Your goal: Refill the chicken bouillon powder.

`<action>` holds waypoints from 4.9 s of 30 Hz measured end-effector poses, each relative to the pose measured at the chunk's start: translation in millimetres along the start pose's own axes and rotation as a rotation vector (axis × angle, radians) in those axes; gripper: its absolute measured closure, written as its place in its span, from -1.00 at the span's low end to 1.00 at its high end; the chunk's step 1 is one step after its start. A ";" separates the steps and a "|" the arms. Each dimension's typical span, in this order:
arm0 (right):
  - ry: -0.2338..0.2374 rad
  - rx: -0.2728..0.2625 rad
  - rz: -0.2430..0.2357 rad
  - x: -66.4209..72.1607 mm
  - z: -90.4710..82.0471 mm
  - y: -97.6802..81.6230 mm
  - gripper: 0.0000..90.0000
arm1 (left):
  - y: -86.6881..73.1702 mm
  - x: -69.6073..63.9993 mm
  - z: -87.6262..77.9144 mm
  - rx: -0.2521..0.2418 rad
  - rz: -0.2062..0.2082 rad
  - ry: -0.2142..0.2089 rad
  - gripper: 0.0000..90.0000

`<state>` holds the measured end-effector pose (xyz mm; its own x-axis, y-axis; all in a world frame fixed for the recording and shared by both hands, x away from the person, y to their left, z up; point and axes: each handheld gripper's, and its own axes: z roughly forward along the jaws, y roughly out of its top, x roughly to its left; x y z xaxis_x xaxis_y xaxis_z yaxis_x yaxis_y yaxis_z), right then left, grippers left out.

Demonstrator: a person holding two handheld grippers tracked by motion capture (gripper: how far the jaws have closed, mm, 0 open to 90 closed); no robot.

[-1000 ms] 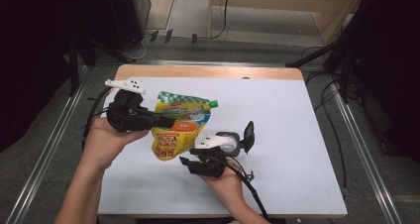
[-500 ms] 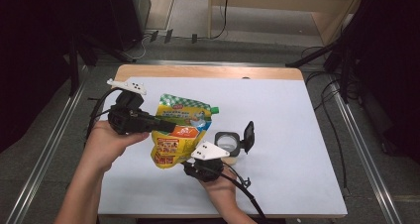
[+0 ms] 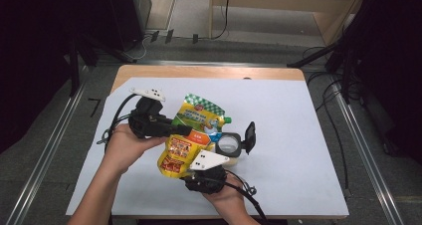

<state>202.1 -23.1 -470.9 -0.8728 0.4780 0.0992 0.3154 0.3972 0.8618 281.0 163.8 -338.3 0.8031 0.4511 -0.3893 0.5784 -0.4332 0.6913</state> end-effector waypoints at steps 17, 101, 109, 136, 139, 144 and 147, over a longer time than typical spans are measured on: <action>0.136 -0.021 0.115 9.0 -9.1 -1.5 0.37 | -4.3 -5.7 31.3 0.031 -0.025 0.065 0.74; 0.187 -0.011 0.230 12.6 -5.7 7.3 0.35 | 11.1 -18.4 52.0 0.111 -0.276 0.154 0.78; 0.249 -0.104 0.332 12.3 -5.5 10.8 0.54 | 29.5 -20.8 49.7 0.153 -0.268 0.091 0.53; 0.361 -0.167 0.363 -6.4 -12.3 9.8 0.58 | 41.9 -20.0 56.0 0.141 -0.212 0.068 0.59; 0.363 -0.160 0.362 -6.5 -11.3 9.8 0.58 | 40.7 -17.6 55.1 0.134 -0.214 0.066 0.59; 0.375 -0.156 0.358 -8.8 -8.0 12.2 0.59 | 39.4 -16.1 51.4 0.107 -0.222 0.079 0.59; 0.386 -0.157 0.359 -9.3 -6.3 13.9 0.58 | 39.3 -16.3 47.9 0.083 -0.217 0.089 0.58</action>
<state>212.2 -27.0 -456.7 -0.8030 0.2284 0.5504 0.5850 0.1259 0.8012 297.5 102.0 -334.0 0.6452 0.6061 -0.4652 0.7486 -0.3799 0.5434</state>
